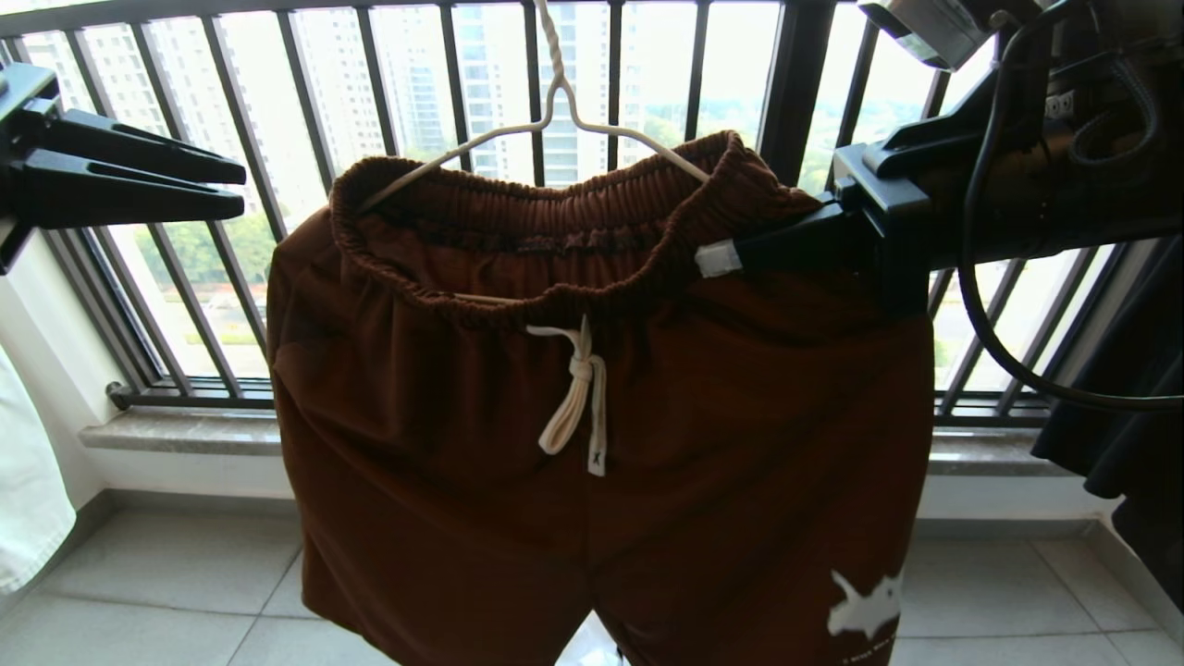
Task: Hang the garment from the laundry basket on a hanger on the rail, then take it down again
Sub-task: Hang the clothes rack on the clothesline
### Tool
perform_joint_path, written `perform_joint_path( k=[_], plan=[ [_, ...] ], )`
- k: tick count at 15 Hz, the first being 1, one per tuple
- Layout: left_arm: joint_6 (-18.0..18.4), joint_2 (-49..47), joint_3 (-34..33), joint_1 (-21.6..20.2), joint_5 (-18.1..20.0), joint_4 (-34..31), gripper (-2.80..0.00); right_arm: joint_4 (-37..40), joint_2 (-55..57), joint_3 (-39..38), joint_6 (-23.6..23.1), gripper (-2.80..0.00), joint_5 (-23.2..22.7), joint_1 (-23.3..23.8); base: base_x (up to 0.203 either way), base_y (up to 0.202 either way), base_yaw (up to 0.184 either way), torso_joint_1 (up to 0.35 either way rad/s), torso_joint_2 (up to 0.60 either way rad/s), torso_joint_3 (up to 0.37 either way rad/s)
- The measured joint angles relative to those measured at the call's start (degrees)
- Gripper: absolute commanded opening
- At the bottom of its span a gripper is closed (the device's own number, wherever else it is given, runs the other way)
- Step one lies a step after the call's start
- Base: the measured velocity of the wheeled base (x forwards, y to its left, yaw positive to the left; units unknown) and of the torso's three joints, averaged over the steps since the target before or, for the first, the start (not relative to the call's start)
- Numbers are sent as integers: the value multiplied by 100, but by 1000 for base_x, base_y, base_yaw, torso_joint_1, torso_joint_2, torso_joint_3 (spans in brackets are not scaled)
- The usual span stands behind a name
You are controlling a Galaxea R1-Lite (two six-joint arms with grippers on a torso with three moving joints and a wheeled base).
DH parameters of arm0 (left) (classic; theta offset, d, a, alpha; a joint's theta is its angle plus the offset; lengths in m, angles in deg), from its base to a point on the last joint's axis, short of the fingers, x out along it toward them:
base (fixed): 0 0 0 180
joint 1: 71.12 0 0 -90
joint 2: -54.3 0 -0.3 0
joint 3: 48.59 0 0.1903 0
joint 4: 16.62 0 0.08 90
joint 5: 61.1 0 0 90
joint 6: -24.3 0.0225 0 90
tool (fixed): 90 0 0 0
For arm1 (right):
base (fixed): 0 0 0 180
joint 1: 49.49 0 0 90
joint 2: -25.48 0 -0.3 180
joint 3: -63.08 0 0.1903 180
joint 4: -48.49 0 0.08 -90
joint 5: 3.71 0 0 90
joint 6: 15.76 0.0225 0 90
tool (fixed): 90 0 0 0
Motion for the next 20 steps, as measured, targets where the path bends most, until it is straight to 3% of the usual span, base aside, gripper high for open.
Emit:
perform_joint_path(
  k=[7, 10, 15, 20],
  plan=[
    [163, -557, 551, 460, -726, 536, 0, 0, -53, -9, -40, -280, -59, 13, 0, 0, 0, 0, 0, 0],
    [200, -747, 688, 564, -785, 536, 0, 2, -55, -9, -111, -280, -63, 9, 0, 0, 0, 0, 0, 0],
    [185, -1104, 627, 1180, -783, 495, 0, 8, -33, -13, -179, -280, -61, 2, 0, 0, 0, 0, 0, 0],
    [174, -1408, 625, 1526, -855, 488, 0, 2, -12, -13, -263, -280, -65, 2, 0, 0, 0, 0, 0, 0]
  ],
)
